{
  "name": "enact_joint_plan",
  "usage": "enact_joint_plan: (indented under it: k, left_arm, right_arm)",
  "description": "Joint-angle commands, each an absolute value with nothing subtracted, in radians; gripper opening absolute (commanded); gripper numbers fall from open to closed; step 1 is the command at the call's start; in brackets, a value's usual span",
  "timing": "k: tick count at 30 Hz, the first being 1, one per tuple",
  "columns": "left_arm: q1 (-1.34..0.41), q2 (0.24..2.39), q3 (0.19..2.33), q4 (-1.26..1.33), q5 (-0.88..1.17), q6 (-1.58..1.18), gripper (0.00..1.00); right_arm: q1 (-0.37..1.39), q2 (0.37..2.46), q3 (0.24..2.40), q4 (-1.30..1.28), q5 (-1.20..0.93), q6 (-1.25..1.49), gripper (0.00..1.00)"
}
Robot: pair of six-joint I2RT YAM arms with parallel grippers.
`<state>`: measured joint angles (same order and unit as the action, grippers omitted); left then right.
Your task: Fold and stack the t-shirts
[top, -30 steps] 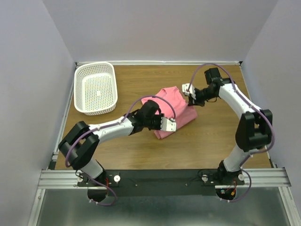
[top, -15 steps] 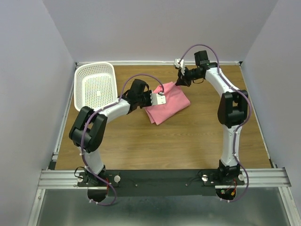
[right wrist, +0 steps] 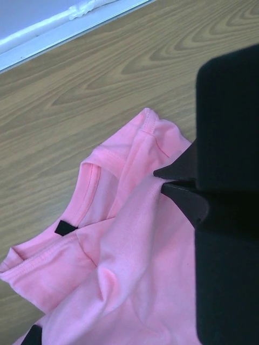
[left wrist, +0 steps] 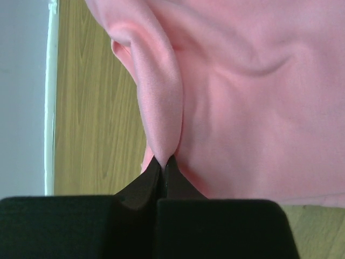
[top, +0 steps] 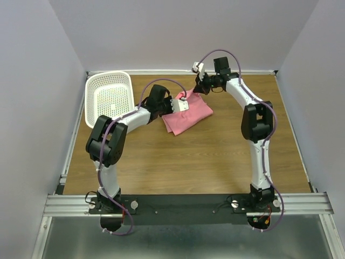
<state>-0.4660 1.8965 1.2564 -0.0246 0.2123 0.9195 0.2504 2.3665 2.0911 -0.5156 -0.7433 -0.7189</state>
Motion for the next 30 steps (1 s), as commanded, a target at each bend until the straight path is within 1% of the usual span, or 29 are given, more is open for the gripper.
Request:
enact_joint_plan:
  k: [1,4,5,6,7,8,9,10,13,14,15,16,17,19,21,23,24,25,26,27,28,30]
  left_arm:
    - [-0.445,1.931,1.301,-0.006,0.160,0.913,0.00]
    - [-0.433,1.959,1.324,-0.005,0.134,0.894,0.00]
    - [-0.431,1.974,1.336,-0.005,0.115,0.872,0.05]
    - [-0.428,1.980,1.342,0.027,0.094,0.855,0.19]
    - [-0.426,1.986,1.350,0.050,0.033,0.836,0.60]
    - [-0.425,1.991,1.354,0.086,0.008,0.806,0.71]
    - [-0.422,1.990,1.359,0.168,-0.050,0.775,0.75]
    - [-0.413,1.987,1.365,0.202,-0.092,0.709,0.84]
    - [-0.407,1.929,1.391,0.337,-0.190,0.609,0.87]
    - [-0.407,1.904,1.388,0.369,-0.205,0.591,0.89]
    - [-0.407,1.875,1.385,0.421,-0.213,0.571,0.92]
    - [-0.407,1.843,1.382,0.437,-0.218,0.537,0.92]
    - [-0.408,1.782,1.382,0.445,-0.221,0.510,0.93]
    - [-0.408,1.715,1.371,0.440,-0.209,0.474,0.93]
    - [-0.407,1.605,1.327,0.423,-0.193,0.398,0.94]
    - [-0.403,1.499,1.271,0.350,-0.160,0.271,0.94]
    - [-0.400,1.468,1.250,0.324,-0.100,0.223,0.93]
    - [-0.396,1.442,1.230,0.302,-0.062,0.177,0.91]
    - [-0.390,1.407,1.188,0.284,-0.023,0.132,0.90]
    - [-0.382,1.396,1.168,0.258,0.024,0.038,0.88]
    - [-0.376,1.394,1.149,0.252,0.123,0.003,0.84]
    - [-0.364,1.428,1.108,0.262,0.220,-0.136,0.74]
  right_arm:
    - [0.255,2.399,2.137,-0.442,-0.695,-0.644,0.00]
    - [0.255,2.413,2.148,-0.420,-0.684,-0.614,0.01]
    - [0.258,2.422,2.151,-0.414,-0.666,-0.586,0.05]
    - [0.259,2.424,2.151,-0.399,-0.649,-0.565,0.09]
    - [0.262,2.428,2.149,-0.362,-0.629,-0.540,0.11]
    - [0.268,2.428,2.138,-0.338,-0.608,-0.479,0.19]
    - [0.271,2.424,2.123,-0.300,-0.545,-0.433,0.21]
    - [0.275,2.418,2.103,-0.217,-0.514,-0.384,0.21]
    - [0.276,2.398,2.045,-0.104,-0.388,-0.162,0.22]
    - [0.276,2.398,2.040,-0.094,-0.350,-0.123,0.28]
    - [0.276,2.399,2.043,-0.091,-0.274,-0.092,0.38]
    - [0.276,2.395,2.039,-0.089,-0.250,-0.081,0.56]
    - [0.276,2.388,2.025,-0.089,-0.226,-0.090,1.00]
    - [0.275,2.378,1.990,-0.083,-0.200,-0.103,1.00]
    - [0.272,2.362,1.977,-0.084,-0.166,-0.095,1.00]
    - [0.264,2.321,1.931,-0.071,-0.201,-0.091,1.00]
    - [0.261,2.309,1.915,-0.078,-0.230,-0.092,1.00]
    - [0.258,2.295,1.914,-0.093,-0.288,-0.095,1.00]
    - [0.247,2.257,1.870,-0.100,-0.454,-0.136,1.00]
    - [0.241,2.237,1.840,-0.101,-0.542,-0.150,1.00]
    - [0.235,2.223,1.785,-0.101,-0.617,-0.152,1.00]
    - [0.235,2.220,1.769,-0.110,-0.705,-0.108,1.00]
